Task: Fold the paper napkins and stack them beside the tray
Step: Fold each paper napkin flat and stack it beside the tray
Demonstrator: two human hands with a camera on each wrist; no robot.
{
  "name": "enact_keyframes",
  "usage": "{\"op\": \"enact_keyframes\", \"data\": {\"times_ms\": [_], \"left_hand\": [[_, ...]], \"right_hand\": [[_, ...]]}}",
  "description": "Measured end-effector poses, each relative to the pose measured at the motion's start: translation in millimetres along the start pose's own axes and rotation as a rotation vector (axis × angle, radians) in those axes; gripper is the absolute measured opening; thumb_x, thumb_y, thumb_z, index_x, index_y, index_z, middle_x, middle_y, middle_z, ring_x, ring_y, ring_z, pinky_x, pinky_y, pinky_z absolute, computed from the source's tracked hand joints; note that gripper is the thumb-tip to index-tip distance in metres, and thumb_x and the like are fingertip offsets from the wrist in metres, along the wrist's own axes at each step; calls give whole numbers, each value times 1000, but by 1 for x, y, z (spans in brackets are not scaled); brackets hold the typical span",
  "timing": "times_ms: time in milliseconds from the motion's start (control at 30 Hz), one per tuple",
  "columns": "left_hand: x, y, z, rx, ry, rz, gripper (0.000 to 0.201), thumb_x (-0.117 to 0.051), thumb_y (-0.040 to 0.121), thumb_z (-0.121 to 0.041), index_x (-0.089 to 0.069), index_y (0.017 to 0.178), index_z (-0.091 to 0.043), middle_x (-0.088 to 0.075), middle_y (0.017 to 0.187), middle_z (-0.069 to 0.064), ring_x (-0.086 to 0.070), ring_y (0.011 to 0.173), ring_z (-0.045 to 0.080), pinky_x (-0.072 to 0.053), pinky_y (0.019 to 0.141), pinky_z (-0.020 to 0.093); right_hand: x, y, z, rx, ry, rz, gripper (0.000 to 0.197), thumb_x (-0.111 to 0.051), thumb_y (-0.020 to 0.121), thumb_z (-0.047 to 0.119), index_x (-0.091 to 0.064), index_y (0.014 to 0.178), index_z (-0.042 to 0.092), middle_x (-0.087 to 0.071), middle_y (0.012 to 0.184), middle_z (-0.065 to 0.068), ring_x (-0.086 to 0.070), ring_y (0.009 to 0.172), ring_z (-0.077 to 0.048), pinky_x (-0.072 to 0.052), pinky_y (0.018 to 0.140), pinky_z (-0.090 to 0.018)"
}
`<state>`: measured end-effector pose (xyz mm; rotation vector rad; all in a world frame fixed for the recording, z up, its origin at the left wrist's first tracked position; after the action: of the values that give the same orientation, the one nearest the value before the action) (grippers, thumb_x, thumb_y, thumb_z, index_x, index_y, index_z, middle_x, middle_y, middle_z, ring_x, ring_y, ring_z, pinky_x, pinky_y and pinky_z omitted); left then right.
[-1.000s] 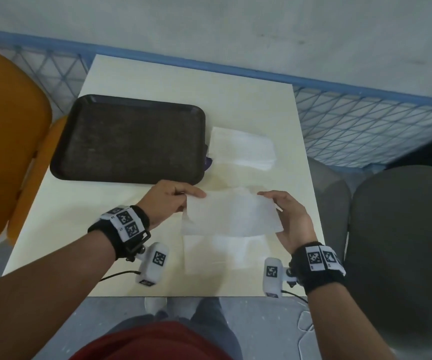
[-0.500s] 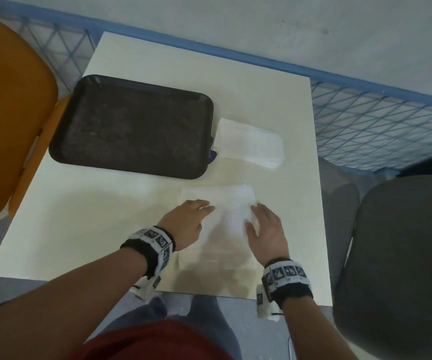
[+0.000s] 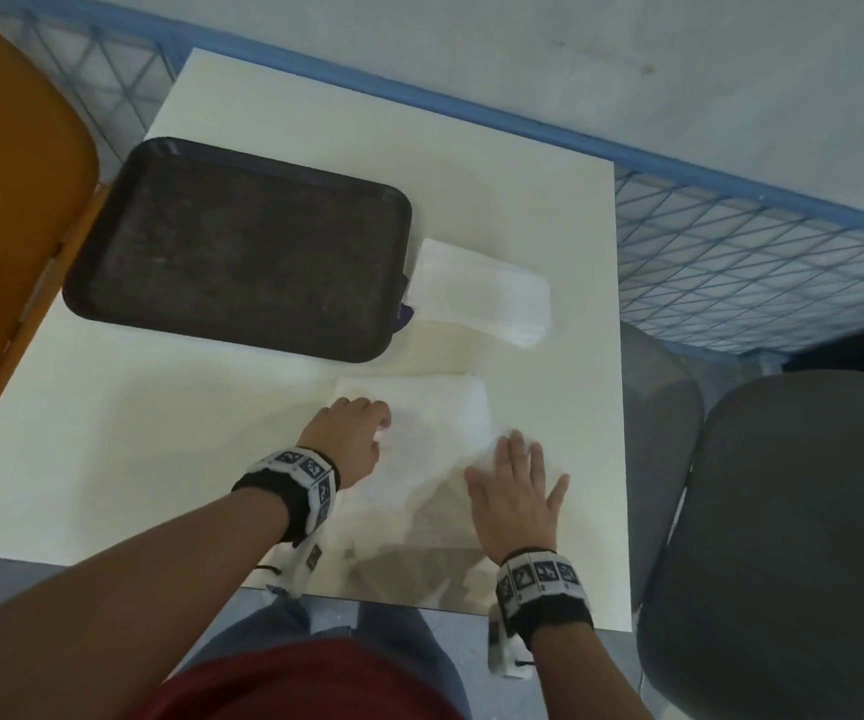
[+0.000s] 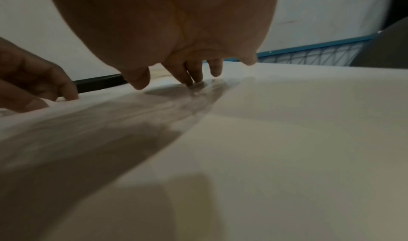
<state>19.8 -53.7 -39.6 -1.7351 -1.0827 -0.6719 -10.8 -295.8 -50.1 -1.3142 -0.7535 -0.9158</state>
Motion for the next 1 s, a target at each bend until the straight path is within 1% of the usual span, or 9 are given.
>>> {"op": "enact_keyframes", "data": {"times_ms": [100, 233, 333, 433, 500, 567, 667, 833, 1000], "left_hand": [[13, 4, -7, -55, -213, 19, 18, -58, 89, -17, -62, 99, -32, -56, 97, -14, -56, 95, 11, -46, 84, 30], [38, -5, -22, -228, -378, -83, 11, -69, 88, -28, -67, 93, -36, -62, 88, -18, -53, 83, 1, -38, 72, 11], [46, -4, -4, -108, -482, -259, 11, -71, 87, -33, -68, 98, -35, -65, 95, -17, -58, 87, 2, -42, 75, 12], [37, 4, 25, 117, -365, -340, 25, -61, 94, -30, -65, 119, -27, -62, 121, -7, -59, 104, 13, -49, 92, 30], [27, 8, 35, 201, -214, -228, 40, -57, 96, -30, -53, 136, -24, -51, 138, -1, -51, 120, 21, -46, 102, 38], [20, 10, 36, 228, -94, -148, 47, -55, 97, -30, -46, 143, -25, -45, 142, 0, -47, 122, 22, -46, 102, 38], [17, 11, 34, 230, -91, -178, 40, -55, 97, -29, -51, 137, -28, -51, 128, -2, -49, 114, 21, -48, 96, 37], [24, 11, 29, 252, -184, -230, 24, -60, 94, -25, -59, 117, -30, -56, 112, -8, -54, 102, 16, -50, 86, 31], [36, 8, 26, 315, -251, -228, 3, -57, 94, -32, -54, 95, -32, -62, 95, -9, -62, 85, 19, -49, 76, 31]], "right_hand": [[14, 6, 3, 124, 63, -108, 74, -30, 100, 63, -16, 160, 22, -4, 170, 5, 1, 156, -20, 2, 123, -56], [35, 14, 29, 386, 210, -94, 48, -49, 102, 47, -47, 146, 28, -52, 149, 9, -45, 139, -11, -4, 125, -39], [60, 29, 31, 403, 265, -76, 27, -53, 103, 31, -69, 123, 23, -70, 126, 6, -64, 117, -16, -28, 114, -26], [94, 55, 20, 357, 369, -67, 28, -53, 104, 27, -69, 124, 16, -70, 121, -2, -64, 112, -24, -46, 97, -29], [116, 78, 14, 360, 399, -73, 26, -54, 103, 24, -69, 122, 14, -68, 115, -4, -63, 109, -25, -42, 89, -24], [139, 104, 14, 354, 394, -70, 24, -59, 101, 25, -71, 119, 18, -68, 114, 0, -62, 107, -18, -37, 86, -16], [171, 141, 18, 309, 401, -49, 23, -68, 94, 35, -72, 115, 26, -69, 108, 8, -60, 100, -8, -38, 85, -16], [197, 196, 42, 327, 251, -22, 23, -67, 92, 42, -72, 110, 29, -66, 101, 11, -56, 93, -10, -38, 81, -21], [193, 241, 62, 373, 36, -88, 22, -62, 95, 37, -69, 114, 28, -72, 116, 0, -63, 105, -25, -45, 87, -33]]}}
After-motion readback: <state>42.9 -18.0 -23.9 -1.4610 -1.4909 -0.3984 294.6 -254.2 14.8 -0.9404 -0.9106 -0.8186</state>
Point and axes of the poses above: each hand's wrist, its own y-axis towards the middle knuckle, its own x-axis out of the back of the hand, z = x × y, the point moved 3 cm from there along y, towards the middle knuckle
